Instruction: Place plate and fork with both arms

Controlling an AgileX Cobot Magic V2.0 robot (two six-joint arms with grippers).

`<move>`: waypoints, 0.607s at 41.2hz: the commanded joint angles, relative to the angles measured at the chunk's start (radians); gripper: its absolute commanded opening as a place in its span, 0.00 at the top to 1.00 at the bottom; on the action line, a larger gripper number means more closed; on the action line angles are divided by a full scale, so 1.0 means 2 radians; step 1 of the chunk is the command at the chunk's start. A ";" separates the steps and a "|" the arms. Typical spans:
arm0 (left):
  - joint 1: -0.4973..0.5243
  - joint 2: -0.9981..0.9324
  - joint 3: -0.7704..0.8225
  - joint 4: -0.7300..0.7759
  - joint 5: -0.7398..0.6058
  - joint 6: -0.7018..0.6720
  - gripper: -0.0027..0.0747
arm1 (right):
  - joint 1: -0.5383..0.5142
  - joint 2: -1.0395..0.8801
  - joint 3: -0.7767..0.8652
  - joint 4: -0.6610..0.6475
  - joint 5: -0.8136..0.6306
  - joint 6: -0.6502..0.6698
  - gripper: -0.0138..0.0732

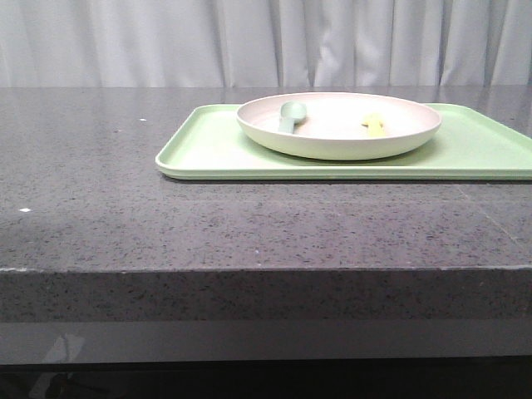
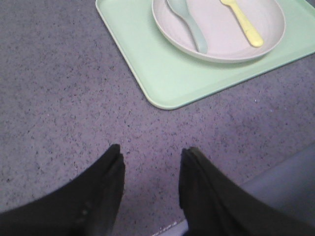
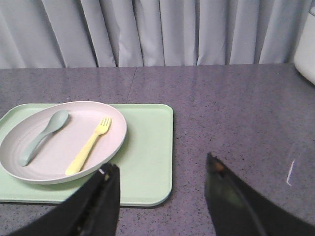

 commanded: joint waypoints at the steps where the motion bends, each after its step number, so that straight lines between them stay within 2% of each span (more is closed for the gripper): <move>1: 0.001 -0.039 0.019 -0.006 -0.034 0.001 0.60 | -0.003 0.008 -0.016 -0.003 -0.038 -0.005 0.36; 9: 0.001 -0.076 0.046 -0.006 -0.033 0.001 0.60 | -0.003 0.008 -0.016 -0.003 -0.038 -0.005 0.36; 20: 0.001 -0.077 0.046 -0.006 -0.029 0.001 0.60 | -0.003 0.008 -0.017 -0.001 -0.038 -0.005 0.36; 25: 0.001 -0.077 0.046 -0.006 -0.029 0.001 0.60 | -0.002 0.032 -0.045 -0.001 0.029 -0.010 0.36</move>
